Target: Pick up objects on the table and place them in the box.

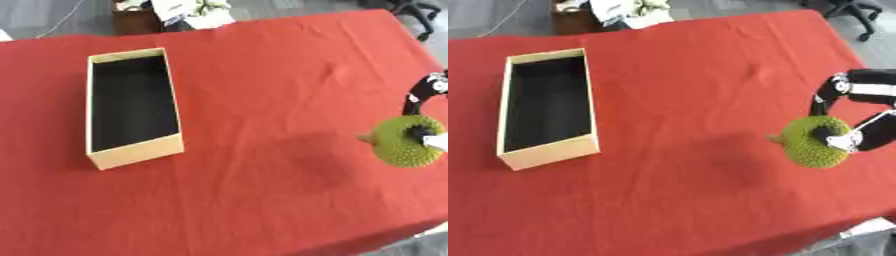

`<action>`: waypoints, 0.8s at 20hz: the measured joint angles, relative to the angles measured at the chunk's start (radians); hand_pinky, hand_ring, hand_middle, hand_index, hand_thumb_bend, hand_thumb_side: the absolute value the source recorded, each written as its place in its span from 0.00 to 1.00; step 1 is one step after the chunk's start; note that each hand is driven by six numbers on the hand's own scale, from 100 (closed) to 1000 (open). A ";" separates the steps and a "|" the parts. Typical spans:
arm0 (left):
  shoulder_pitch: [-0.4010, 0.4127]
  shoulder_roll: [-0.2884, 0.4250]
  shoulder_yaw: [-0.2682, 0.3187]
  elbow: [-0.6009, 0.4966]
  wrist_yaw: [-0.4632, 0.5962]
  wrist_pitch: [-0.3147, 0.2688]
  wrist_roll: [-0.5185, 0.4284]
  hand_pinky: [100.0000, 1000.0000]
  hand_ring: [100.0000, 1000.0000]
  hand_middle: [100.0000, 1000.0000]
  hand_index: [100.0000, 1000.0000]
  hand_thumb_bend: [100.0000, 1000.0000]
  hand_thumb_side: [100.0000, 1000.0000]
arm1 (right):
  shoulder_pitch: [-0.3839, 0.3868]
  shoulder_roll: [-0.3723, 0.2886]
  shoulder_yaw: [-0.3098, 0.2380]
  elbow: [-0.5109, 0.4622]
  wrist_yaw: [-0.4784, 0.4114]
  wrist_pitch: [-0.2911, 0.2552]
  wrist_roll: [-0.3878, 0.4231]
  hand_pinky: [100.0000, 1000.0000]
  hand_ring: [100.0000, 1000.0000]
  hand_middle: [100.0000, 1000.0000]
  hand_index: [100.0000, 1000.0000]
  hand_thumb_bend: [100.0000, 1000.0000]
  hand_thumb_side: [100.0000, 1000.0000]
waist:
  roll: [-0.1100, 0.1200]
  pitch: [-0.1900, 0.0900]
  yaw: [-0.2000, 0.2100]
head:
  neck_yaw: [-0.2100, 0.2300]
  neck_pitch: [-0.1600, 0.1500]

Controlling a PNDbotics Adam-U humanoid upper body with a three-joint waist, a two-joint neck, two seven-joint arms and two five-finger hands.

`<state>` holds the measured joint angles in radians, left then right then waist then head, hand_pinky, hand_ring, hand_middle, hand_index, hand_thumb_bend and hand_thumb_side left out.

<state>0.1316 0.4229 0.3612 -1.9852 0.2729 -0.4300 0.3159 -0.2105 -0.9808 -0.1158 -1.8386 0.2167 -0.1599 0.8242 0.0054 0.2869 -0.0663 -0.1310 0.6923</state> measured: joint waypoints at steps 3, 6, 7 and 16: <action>-0.001 0.000 0.000 0.000 0.000 0.002 -0.002 0.50 0.61 0.71 0.60 0.03 0.65 | -0.042 0.001 0.014 -0.010 0.000 -0.005 -0.004 0.72 0.61 0.39 0.55 0.00 0.06 | -0.001 0.000 0.006 | -0.001 0.000; -0.006 0.000 0.000 0.000 0.002 0.003 -0.003 0.50 0.61 0.71 0.60 0.03 0.65 | -0.083 0.008 0.028 -0.022 0.000 -0.010 -0.007 0.70 0.59 0.38 0.54 0.00 0.05 | -0.002 0.001 0.012 | -0.004 -0.001; -0.008 0.000 0.000 0.000 0.004 0.003 -0.003 0.50 0.61 0.71 0.60 0.03 0.65 | -0.095 0.011 0.033 -0.025 0.000 -0.012 -0.010 0.69 0.58 0.38 0.54 0.00 0.05 | -0.002 0.002 0.012 | -0.005 -0.001; -0.016 0.000 -0.007 0.000 0.011 0.008 -0.010 0.50 0.61 0.71 0.60 0.03 0.65 | -0.259 0.052 0.105 -0.036 0.002 -0.009 -0.060 0.67 0.57 0.37 0.54 0.00 0.02 | -0.005 0.004 0.030 | -0.009 -0.009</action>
<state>0.1159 0.4227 0.3547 -1.9852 0.2838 -0.4216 0.3054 -0.4695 -0.9289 -0.0106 -1.8746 0.2184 -0.1688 0.7645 0.0004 0.2907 -0.0359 -0.1396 0.6836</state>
